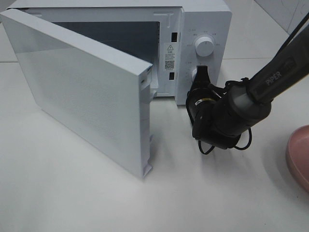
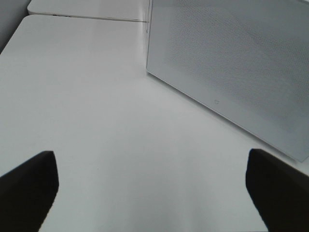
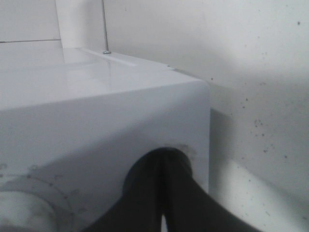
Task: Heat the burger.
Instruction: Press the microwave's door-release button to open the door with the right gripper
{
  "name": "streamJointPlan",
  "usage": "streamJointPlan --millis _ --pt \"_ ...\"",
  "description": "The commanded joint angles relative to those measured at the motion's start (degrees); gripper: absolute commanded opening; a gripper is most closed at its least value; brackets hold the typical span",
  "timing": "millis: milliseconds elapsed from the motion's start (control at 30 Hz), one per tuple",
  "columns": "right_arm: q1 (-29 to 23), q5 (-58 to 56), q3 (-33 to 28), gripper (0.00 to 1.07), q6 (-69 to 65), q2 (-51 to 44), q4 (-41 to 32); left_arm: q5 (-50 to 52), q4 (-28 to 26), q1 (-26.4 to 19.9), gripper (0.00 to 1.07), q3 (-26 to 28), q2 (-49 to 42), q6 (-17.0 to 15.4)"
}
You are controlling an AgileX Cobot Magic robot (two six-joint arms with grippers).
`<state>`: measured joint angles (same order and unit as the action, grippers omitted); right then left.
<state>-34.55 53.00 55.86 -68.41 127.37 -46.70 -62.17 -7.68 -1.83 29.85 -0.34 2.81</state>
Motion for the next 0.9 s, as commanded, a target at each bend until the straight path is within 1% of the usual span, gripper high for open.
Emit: streamJointPlan --millis 33,100,167,300,400,633,800,900 --pt "1.9 9.3 2.6 0.01 -0.5 -1.3 6.2 0.7 -0.1 -0.1 0.98 -0.2 -1.0 0.1" --pt "1.5 8.8 2.4 0.01 -0.9 -1.3 6.1 0.7 -0.2 -0.1 0.98 -0.2 -1.0 0.1" --pt "1.3 7.6 2.4 0.01 -2.9 -1.3 7.8 0.7 -0.2 -0.1 0.98 -0.2 -1.0 0.1" --pt "0.9 7.1 2.4 0.01 -3.6 -1.3 7.6 0.7 -0.2 -0.1 0.98 -0.2 -1.0 0.1" --pt "0.9 4.3 2.1 0.02 -3.6 -1.7 7.8 0.7 -0.2 -0.1 0.98 -0.2 -1.0 0.1" --pt "0.9 3.2 -0.6 0.02 -3.4 -4.3 7.8 0.7 -0.2 -0.1 0.98 -0.2 -1.0 0.1" --pt "0.9 0.2 -3.7 0.02 -3.3 -6.0 7.8 0.7 -0.2 -0.1 0.98 -0.2 -1.0 0.1" --pt "0.9 -1.5 -4.6 0.02 -3.3 -6.2 7.9 0.7 -0.2 -0.1 0.98 -0.2 -1.0 0.1"
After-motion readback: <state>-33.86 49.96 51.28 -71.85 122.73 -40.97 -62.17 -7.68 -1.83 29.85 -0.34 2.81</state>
